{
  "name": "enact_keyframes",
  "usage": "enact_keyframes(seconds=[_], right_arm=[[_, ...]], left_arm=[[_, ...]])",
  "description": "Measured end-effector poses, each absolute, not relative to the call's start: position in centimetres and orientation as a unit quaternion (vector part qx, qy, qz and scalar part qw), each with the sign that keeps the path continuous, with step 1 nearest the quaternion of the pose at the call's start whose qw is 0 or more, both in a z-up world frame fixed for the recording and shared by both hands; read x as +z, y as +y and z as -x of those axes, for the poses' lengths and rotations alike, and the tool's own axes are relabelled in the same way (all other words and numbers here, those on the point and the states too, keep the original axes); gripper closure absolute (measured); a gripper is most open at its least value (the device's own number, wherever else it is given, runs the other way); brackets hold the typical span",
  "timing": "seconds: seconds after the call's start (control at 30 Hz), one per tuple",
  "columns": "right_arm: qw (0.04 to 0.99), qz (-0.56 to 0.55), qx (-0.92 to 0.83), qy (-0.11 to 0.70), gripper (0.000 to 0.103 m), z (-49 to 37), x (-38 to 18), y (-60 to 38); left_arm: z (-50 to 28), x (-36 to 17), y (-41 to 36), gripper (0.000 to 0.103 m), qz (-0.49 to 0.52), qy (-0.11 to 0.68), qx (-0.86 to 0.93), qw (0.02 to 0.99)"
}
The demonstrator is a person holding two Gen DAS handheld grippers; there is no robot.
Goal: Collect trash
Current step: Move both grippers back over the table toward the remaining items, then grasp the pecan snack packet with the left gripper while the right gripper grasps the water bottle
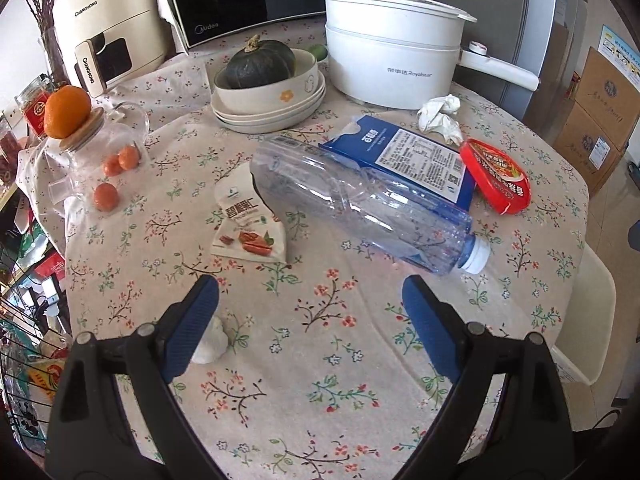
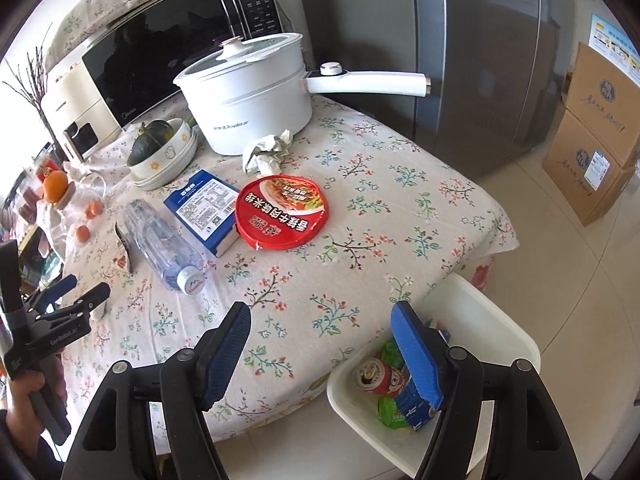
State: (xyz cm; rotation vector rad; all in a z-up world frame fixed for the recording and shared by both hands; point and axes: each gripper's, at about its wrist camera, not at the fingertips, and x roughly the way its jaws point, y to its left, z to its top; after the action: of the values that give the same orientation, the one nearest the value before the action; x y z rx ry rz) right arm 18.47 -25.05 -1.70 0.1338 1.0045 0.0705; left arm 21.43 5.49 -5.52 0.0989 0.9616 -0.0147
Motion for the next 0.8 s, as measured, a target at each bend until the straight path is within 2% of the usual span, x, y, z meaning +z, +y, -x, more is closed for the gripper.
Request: enact_keyframes(seconds=[0.13, 0.47, 0.63, 0.73, 0.8], right_arm=[[0.87, -0.054, 0.049, 0.488, 0.029, -20.1, -2.4, -22.4], [0.858, -0.048, 0.063, 0.508, 0.029, -23.6, -4.3, -18.2], [0.855, -0.057, 0.071, 0.511, 0.029, -24.8, -4.8, -16.7], [0.854, -0.059, 0.076, 0.511, 0.029, -25.4, -5.1, -15.9], [0.854, -0.059, 0.08, 0.511, 0.029, -25.8, -5.3, -15.3]], left_arm=[[-23.3, -7.1, 7.2, 0.01, -0.055, 0.47, -0.006, 0.881], [-28.1, -10.9, 7.7, 0.025, -0.031, 0.49, -0.009, 0.871], [-29.0, -12.3, 8.8, 0.053, -0.013, 0.507, 0.016, 0.862], [-28.7, -11.8, 9.8, 0.064, 0.016, 0.509, 0.003, 0.861], [-28.3, -11.3, 9.9, 0.09, 0.016, 0.505, 0.001, 0.863]])
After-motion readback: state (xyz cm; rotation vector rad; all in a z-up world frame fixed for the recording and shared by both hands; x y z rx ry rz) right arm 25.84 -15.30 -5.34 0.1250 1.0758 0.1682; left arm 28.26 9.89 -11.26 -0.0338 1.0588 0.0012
